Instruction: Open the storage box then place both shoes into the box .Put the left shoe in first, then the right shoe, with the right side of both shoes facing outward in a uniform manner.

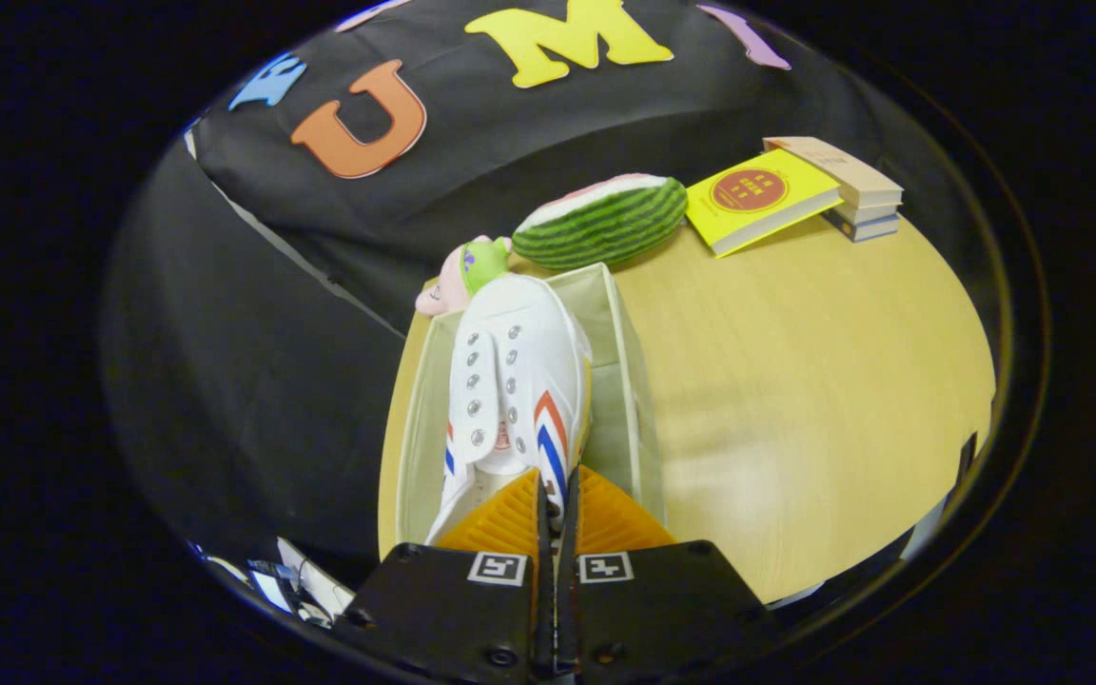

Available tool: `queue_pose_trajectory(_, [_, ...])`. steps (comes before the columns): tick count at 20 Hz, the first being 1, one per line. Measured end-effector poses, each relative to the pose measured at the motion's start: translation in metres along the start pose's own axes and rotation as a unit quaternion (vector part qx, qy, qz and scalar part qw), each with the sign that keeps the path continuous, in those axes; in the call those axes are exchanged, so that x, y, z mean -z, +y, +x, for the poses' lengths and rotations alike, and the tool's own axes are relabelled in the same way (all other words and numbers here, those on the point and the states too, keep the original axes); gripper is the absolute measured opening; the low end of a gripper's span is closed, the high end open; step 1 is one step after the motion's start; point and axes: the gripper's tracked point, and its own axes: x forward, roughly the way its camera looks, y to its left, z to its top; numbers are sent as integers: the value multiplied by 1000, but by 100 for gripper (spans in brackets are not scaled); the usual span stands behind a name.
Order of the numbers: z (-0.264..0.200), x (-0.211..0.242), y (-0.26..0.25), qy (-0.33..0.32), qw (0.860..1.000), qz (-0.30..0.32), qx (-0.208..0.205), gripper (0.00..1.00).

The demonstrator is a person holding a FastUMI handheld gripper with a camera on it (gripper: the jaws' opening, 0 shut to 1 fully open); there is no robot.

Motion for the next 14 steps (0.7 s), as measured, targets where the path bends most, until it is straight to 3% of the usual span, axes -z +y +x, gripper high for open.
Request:
queue_pose_trajectory(4, [4,-4,-18,-13,999,-21,32,7])
queue_pose_trajectory(5, [0,-5,-16,-24,999,-40,24,14])
queue_pose_trajectory(6, [-3,-18,-9,-49,997,-65,10,41])
queue_pose_trajectory(7, [-14,-26,-12,-70,994,-86,20,48])
queue_pose_trajectory(11, [-54,-54,-19,-141,981,-125,42,100])
queue_pose_trajectory(14, [-83,-73,-22,-187,970,-143,53,100])
